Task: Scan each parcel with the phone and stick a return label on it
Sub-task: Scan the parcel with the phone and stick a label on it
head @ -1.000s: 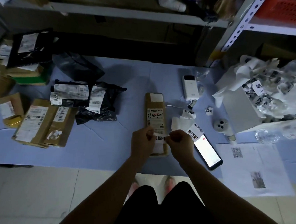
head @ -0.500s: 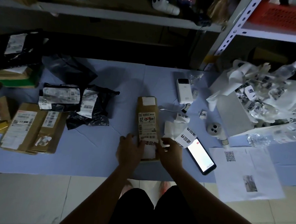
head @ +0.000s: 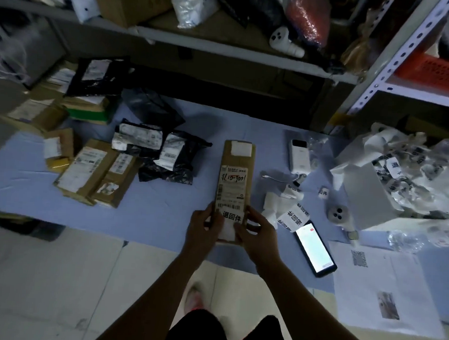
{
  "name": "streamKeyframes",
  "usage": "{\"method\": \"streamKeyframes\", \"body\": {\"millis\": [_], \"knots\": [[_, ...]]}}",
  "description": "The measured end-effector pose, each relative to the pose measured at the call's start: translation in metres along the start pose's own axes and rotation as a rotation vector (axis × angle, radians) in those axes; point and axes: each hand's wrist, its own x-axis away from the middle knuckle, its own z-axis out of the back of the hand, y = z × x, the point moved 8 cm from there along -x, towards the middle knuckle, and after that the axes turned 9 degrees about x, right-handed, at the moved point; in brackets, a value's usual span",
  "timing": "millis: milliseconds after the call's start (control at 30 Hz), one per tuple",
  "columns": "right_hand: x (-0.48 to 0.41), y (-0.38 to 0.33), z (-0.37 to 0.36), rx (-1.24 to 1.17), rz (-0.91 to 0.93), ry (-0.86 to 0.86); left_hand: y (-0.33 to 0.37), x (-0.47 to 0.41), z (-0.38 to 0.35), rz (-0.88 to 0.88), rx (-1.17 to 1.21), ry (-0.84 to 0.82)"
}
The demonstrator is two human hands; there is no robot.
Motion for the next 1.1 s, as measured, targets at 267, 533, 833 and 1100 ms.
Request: {"method": "streamKeyframes", "body": {"millis": [267,533,833,1100], "knots": [[0.068,-0.067,-0.084,-0.039,0.218,-0.27,0.052,0.09,0.128,-0.117,-0.113,0.355],[0.152,-0.099,-0.223,0.029,0.314,-0.498,0.032,0.185,0.274,-0.115,-0.036,0.628],[0.229,-0.12,-0.433,0.199,0.294,-0.643,-0.036,0.228,0.478,-0.021,0.087,0.698],[0.292,-0.134,-0.622,0.29,0.167,-0.726,-0.104,0.234,0.667,0.17,0.106,0.683]]}}
